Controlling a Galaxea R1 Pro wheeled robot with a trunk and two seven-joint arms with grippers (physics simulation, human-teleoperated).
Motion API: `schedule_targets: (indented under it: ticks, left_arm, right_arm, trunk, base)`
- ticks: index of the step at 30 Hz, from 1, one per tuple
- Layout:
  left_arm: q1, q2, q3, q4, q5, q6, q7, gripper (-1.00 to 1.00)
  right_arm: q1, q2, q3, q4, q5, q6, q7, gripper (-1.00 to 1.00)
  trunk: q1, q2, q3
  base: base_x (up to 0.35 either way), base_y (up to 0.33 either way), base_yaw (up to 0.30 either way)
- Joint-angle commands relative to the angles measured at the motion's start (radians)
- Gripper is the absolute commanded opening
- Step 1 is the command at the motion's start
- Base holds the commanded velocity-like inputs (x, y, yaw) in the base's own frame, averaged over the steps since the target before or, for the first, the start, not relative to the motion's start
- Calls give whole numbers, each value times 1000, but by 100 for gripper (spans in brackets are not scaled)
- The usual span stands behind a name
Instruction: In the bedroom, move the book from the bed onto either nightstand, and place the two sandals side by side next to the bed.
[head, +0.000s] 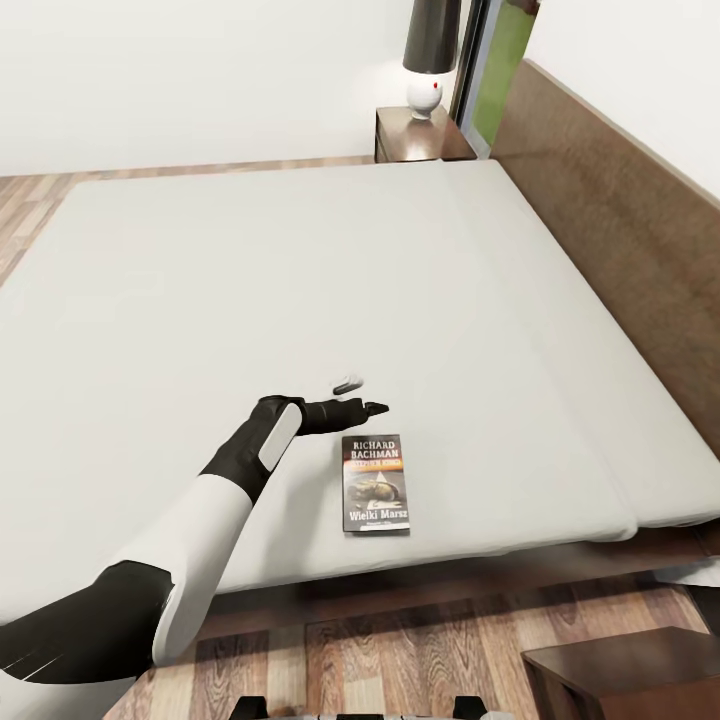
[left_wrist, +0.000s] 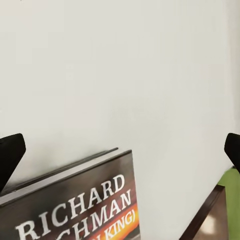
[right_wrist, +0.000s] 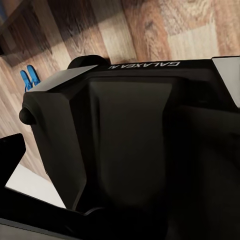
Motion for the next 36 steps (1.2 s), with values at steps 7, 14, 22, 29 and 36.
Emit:
schedule_targets:
  ticks: [7,14,22,29,36]
  left_arm:
    - [0,0,1,-1,1,4,-1,100]
    - [0,0,2,-1,1,4,-1,100]
    - [0,0,1,-1,2,4,-1,100]
    - [0,0,2,-1,32,4,-1,100]
    - [0,0,2,0,55,3,-1,100]
  right_arm:
    - [0,0,-9,-1,9,3,5,100]
    - [0,0,-9,-1,9,3,4,100]
    - [0,0,-9,-1,9,3,4,100]
    - [0,0,-9,-1,9,3,4,100]
    - [0,0,-9,-1,9,3,4,100]
  trunk:
    - [15,-29,-13]
    - [15,-29,-13]
    - [46,-85,-38]
    - [46,-85,-38]
    - [46,-85,-38]
  base:
    - [0,0,0]
    - [0,0,0]
    - [0,0,0]
    - [0,0,0]
    - [0,0,0]
